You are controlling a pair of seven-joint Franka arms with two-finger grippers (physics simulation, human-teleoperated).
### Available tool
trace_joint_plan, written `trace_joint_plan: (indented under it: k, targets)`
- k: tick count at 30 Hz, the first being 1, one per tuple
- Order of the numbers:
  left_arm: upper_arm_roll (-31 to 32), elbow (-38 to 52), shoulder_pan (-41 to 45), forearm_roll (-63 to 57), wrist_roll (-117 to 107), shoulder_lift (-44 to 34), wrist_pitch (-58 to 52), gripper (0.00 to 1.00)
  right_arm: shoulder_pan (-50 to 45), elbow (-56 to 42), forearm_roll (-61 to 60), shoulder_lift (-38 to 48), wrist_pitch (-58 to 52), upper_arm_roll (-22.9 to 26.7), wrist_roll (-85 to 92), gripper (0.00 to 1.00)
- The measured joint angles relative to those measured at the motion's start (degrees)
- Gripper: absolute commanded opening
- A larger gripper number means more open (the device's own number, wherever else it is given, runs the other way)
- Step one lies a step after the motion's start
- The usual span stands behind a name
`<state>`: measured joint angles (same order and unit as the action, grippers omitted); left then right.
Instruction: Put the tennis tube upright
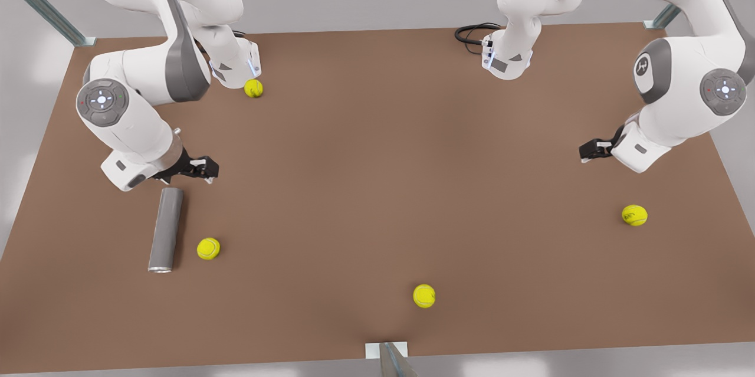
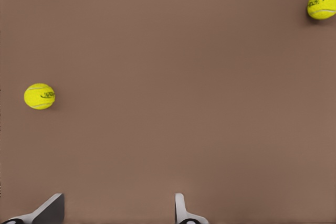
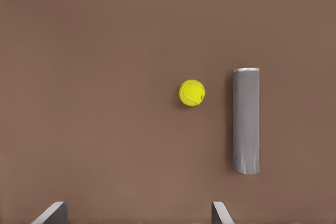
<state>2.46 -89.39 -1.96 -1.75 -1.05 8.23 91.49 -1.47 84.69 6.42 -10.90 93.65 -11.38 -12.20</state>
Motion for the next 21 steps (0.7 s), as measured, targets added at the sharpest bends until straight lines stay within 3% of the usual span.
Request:
trace_joint_plan:
  k: [3,6,10,15,21]
  targets:
    - [0.01,0.0,0.39,-0.05,0.0,0.21,0.0,1.0,0.97,0.39,0.24,-1.85,-0.09,0.19,0.58,1.0]
    - [0.0,0.0,0.23,-0.08,0.0,0.3,0.0,1.0,8.42,1.75,0.88,-6.41,-2.2,0.32,0.42,1.0]
    - [0.0,0.0,0.35,-0.09,0.0,0.3,0.0,1.0,17.85,3.04,3.15,-15.1,3.05,0.32,6.22,1.0]
    - [0.0,0.0,1.82,-0.15,0.0,2.75,0.17,1.0,21.22,4.79,8.0,-23.49,15.54,0.31,11.59,1.0]
    - [0.0,0.0,1.96,-0.18,0.0,2.76,0.18,1.0,22.47,4.96,7.46,-27.86,17.18,0.23,16.83,1.0]
